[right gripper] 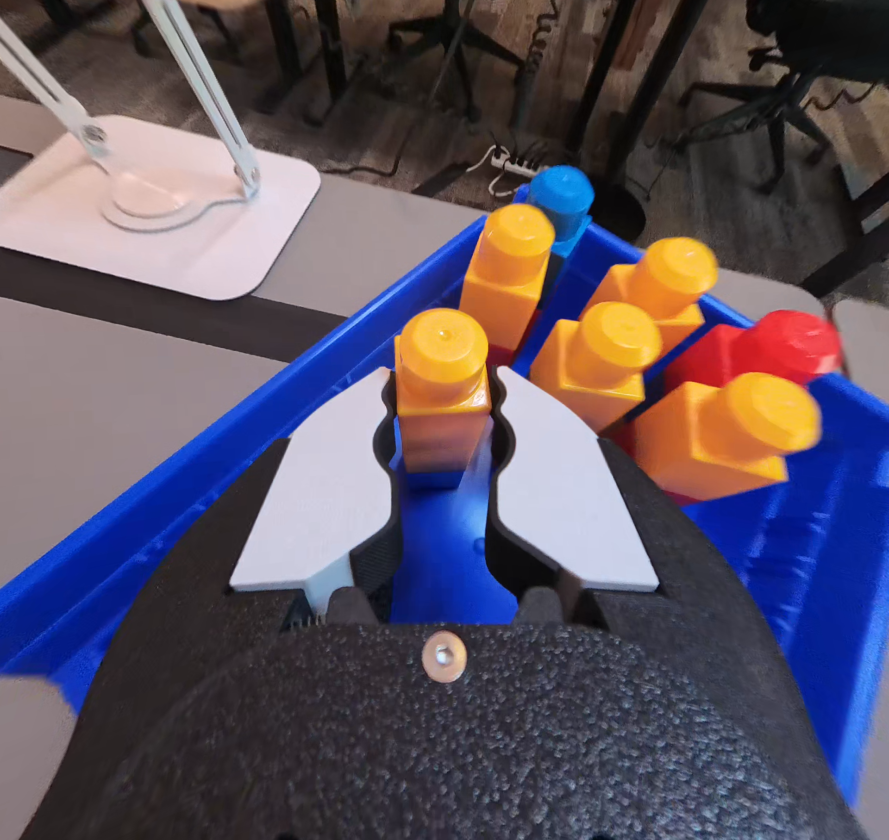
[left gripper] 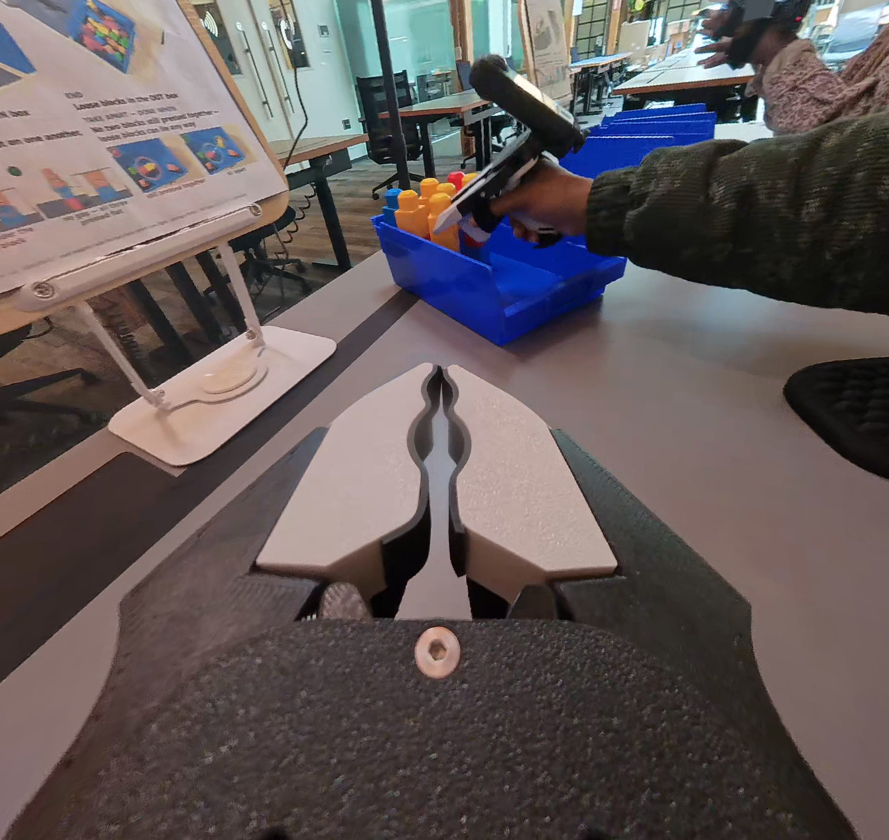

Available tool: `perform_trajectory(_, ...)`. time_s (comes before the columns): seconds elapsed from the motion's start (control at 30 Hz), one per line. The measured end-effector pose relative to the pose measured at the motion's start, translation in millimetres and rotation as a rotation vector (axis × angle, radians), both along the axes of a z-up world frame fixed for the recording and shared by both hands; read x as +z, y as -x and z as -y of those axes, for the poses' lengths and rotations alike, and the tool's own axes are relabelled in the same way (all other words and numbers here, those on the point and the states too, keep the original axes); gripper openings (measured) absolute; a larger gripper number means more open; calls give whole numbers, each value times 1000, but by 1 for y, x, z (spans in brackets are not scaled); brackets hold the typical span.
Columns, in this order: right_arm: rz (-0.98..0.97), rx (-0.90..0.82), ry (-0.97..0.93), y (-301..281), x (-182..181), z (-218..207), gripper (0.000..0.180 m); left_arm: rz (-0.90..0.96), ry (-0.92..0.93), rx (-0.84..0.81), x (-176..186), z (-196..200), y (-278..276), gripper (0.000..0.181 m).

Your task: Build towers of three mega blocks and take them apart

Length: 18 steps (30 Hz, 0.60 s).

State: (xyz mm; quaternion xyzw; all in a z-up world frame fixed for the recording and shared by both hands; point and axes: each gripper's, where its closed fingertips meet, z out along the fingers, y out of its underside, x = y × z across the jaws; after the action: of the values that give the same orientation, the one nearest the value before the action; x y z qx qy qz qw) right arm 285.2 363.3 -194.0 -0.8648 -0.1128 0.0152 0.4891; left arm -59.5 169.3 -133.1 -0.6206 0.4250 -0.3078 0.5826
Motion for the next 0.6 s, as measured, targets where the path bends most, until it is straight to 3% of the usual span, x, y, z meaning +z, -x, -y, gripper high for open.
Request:
perform_trajectory(0.13,-46,-42,-15,4,-11,-14,37,20,12,52,1,-15,15,0)
perform_trajectory(0.2,-16,-61,13,1,-17,-14,47,19,10,111,1,-26,27,0)
perform_trajectory(0.3,-32,-69,-86,3,9,0,55,53,28,232,9,-47,58,1)
perform_trajectory(0.47,-135,75,-319,52,78,81,53,81,57,535,25,-90,152,2)
perform_trajectory(0.6,-234,265,-305,107,85,172,51,-6,154,724,29,-113,237,8)
